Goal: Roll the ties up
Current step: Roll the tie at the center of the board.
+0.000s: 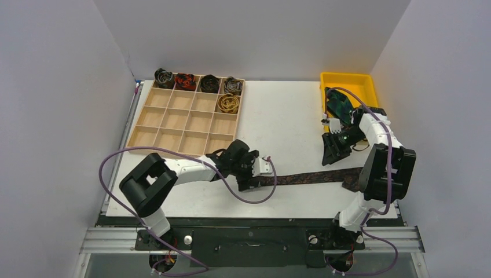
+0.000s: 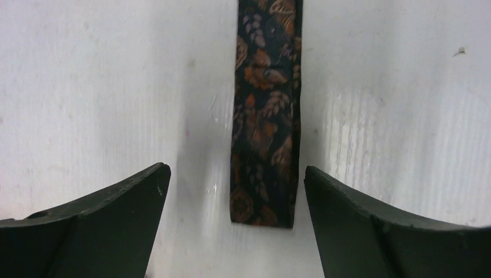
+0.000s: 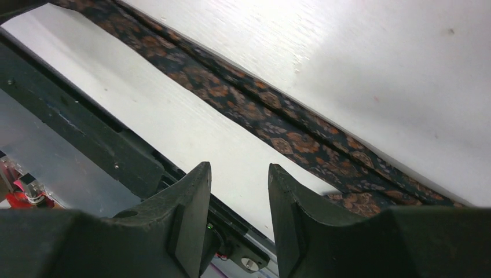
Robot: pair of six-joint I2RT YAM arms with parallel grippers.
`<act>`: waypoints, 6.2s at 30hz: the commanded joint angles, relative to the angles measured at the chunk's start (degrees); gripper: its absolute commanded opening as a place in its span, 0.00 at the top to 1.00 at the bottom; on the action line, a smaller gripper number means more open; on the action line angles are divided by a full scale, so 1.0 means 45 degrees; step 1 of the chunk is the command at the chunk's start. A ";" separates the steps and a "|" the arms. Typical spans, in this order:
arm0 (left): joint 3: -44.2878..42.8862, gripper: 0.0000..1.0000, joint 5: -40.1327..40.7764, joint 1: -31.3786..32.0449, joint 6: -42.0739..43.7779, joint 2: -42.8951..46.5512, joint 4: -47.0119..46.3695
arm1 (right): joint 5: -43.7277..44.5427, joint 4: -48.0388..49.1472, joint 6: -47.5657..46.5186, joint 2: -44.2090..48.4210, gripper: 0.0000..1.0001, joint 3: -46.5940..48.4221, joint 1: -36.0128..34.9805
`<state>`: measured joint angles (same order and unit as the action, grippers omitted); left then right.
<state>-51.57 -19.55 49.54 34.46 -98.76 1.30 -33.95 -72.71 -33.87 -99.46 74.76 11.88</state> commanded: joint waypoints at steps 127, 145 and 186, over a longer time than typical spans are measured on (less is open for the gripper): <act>0.0437 0.66 -0.4022 -0.0167 -0.3688 -0.0852 -0.5877 | -0.4628 0.4496 0.6330 -0.0827 0.61 -0.1622 -0.6915; 0.1028 0.32 -0.3643 -0.0331 -0.4042 -0.0251 -0.6084 | -0.3828 0.5303 0.6815 -0.0867 1.00 -0.2046 -0.6721; 0.0206 0.29 -0.2578 0.0213 -0.4375 -0.1824 -0.6623 | -0.4572 0.4423 0.5698 -0.1350 0.96 -0.2036 -0.6479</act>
<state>-47.90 -31.64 49.87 17.10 -105.25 -24.43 -53.01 -52.40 -6.22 -105.73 65.23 -17.61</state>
